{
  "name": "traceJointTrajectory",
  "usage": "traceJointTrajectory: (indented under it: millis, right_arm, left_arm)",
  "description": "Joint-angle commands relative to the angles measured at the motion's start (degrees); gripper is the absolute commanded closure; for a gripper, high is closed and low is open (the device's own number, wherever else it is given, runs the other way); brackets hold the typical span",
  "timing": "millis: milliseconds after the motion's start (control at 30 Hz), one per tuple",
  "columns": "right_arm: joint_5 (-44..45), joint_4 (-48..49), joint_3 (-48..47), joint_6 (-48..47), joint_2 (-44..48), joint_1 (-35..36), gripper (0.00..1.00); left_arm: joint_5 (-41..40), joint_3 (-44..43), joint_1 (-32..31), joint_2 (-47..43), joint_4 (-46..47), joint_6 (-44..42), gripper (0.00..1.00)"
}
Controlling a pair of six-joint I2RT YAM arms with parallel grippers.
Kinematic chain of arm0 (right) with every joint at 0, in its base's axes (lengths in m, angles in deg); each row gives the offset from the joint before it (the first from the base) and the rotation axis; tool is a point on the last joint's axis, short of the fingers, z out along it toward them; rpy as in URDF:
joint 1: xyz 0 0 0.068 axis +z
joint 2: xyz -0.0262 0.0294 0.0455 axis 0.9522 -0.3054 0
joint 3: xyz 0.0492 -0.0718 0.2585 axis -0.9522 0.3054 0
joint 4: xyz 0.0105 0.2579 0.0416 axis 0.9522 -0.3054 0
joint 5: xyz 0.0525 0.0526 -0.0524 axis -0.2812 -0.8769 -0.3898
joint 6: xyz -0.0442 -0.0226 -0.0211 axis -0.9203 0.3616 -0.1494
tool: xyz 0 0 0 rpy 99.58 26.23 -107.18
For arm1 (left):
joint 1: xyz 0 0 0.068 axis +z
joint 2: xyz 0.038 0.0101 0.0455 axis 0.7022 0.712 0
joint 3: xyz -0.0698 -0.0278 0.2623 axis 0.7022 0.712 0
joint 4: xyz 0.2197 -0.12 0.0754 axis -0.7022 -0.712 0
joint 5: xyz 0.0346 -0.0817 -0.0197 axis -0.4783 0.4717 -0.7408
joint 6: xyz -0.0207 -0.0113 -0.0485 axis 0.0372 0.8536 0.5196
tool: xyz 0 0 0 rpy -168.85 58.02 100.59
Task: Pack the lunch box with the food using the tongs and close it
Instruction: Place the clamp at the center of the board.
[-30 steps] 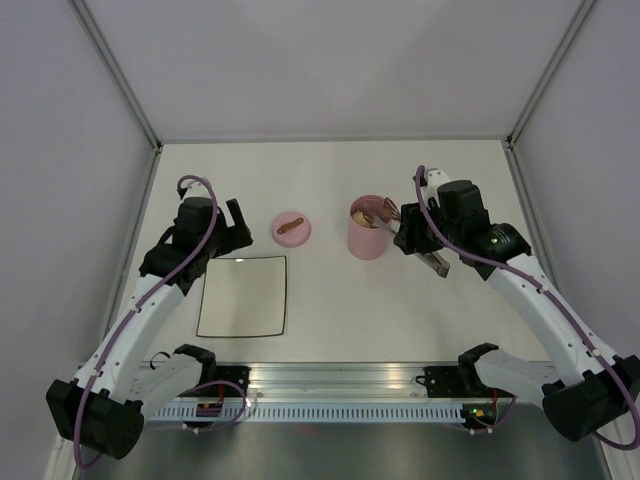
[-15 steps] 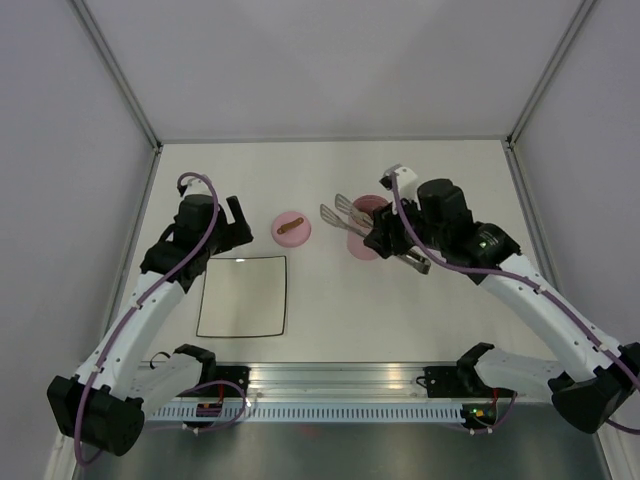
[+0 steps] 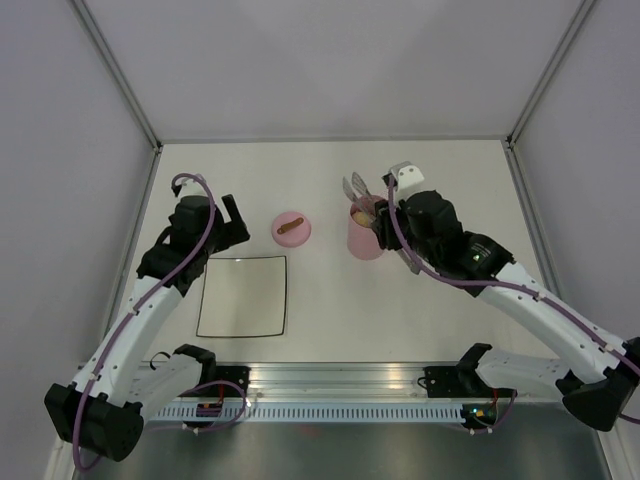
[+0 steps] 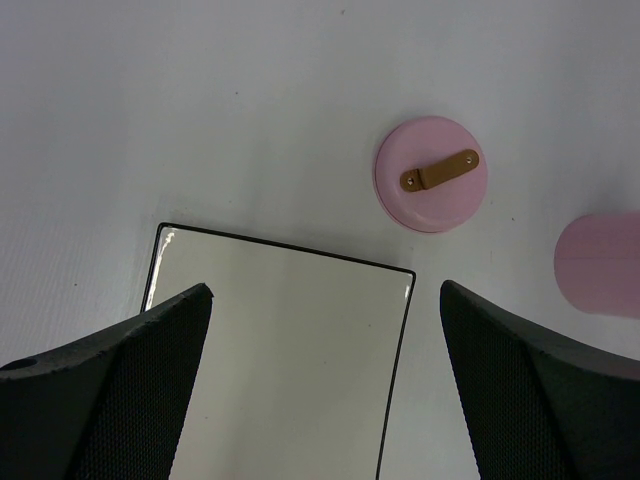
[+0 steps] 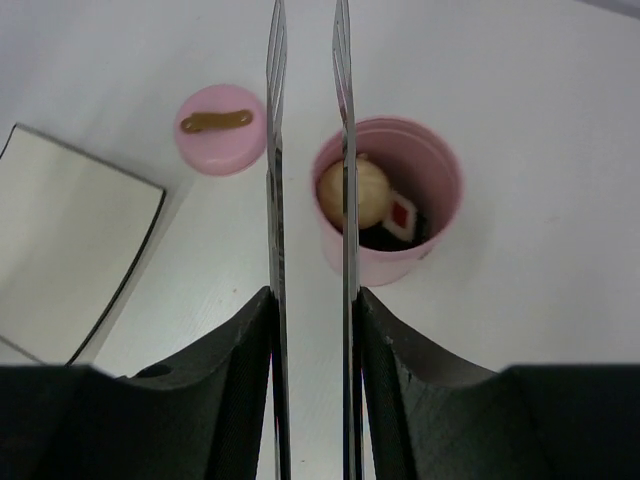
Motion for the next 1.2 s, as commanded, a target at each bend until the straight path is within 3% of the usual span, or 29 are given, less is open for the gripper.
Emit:
traceJointTrajectory:
  millis: [0, 133, 233, 367, 600, 767, 1000, 1167]
  right_arm:
    - [13.4, -2.1, -4.4, 2.5, 3.7, -4.0, 0.56]
    - [14.5, -3.2, -1.0, 4.0, 6.5, -14.8, 0.58]
    - [18.1, -3.4, 2.8, 6.2, 6.8, -20.0, 0.59]
    - [16.5, 1.6, 11.5, 8.6, 7.2, -26.0, 0.58]
    - [12.3, 28.2, 31.9, 11.8, 7.5, -26.2, 0.55]
    - [13.0, 42.5, 36.9, 10.4, 1.8, -26.2, 0.56]
    - [10.5, 49.1, 37.2, 11.9, -8.4, -26.6, 0.51]
    - [11.2, 40.4, 31.0, 15.2, -16.1, -26.7, 0.50]
  left_arm:
    - [-1.3, 0.6, -0.2, -0.7, 1.7, 1.6, 0.00]
    - [-1.0, 0.7, -0.3, -0.4, 1.7, 1.7, 0.00]
    - [-0.8, 0.8, -0.2, -0.4, 1.7, 1.7, 0.00]
    - [-0.8, 1.2, -0.3, -0.4, 1.8, 2.0, 0.00]
    - [-0.4, 1.6, -0.3, 0.3, 1.9, 2.7, 0.00]
    - [-0.4, 2.0, -0.2, 0.8, 1.8, 2.9, 0.00]
    - [0.3, 2.1, -0.2, 2.3, 2.2, 2.9, 0.00]
    - [0.3, 1.9, -0.2, 2.5, 2.3, 2.4, 0.00]
